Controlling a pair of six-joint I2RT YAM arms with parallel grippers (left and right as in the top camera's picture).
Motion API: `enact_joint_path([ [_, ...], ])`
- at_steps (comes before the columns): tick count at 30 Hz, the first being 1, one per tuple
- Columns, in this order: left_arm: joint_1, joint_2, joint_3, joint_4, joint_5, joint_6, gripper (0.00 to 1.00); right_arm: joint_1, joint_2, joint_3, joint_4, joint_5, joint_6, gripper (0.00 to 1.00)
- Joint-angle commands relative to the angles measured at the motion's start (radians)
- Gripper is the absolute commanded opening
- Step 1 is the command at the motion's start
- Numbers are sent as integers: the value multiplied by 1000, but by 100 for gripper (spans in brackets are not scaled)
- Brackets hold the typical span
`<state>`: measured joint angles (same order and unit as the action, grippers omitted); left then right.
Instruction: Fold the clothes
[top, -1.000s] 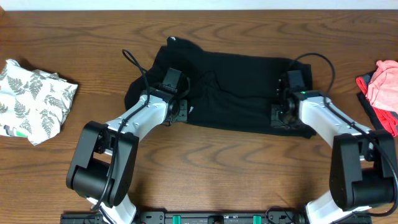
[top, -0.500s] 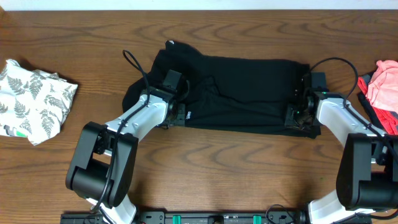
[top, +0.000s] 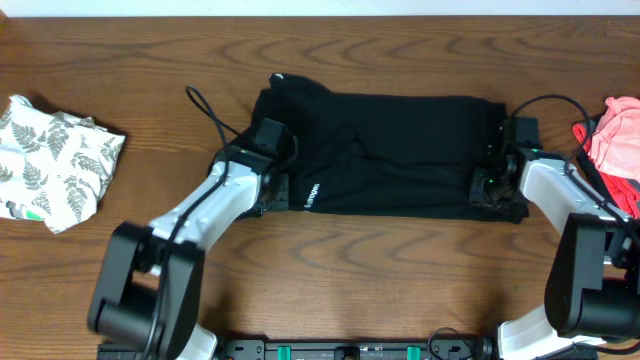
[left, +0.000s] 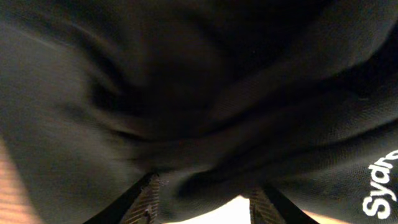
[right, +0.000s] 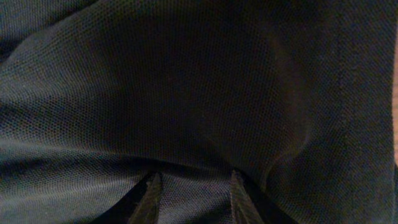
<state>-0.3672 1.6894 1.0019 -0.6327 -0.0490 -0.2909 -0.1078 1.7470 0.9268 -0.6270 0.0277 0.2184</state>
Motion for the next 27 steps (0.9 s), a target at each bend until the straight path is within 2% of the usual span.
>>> enact_joint_path([
  [1, 9, -61, -3, 5, -31, -1, 47, -76, 88, -79, -17, 186, -14, 37],
  [5, 8, -75, -3, 16, -28, -3, 47, -103, 88, -79, -20, 186, -14, 37],
  [7, 7, -75, -3, 15, 31, -10, 43, -104, 88, -79, -16, 186, -14, 38],
  [10, 7, -75, -3, 20, 124, -18, 43, -104, 88, -77, -11, 185, -14, 39],
  [19, 7, -75, -3, 158, 132, -24, 42, -92, 24, -3, -75, 93, -14, 39],
  [23, 7, -71, -3, 218, 132, -24, 32, -87, -80, 64, -126, 68, -14, 40],
  [27, 7, -49, -3, 230, 132, -24, 28, -87, -182, 75, -129, 69, -15, 43],
])
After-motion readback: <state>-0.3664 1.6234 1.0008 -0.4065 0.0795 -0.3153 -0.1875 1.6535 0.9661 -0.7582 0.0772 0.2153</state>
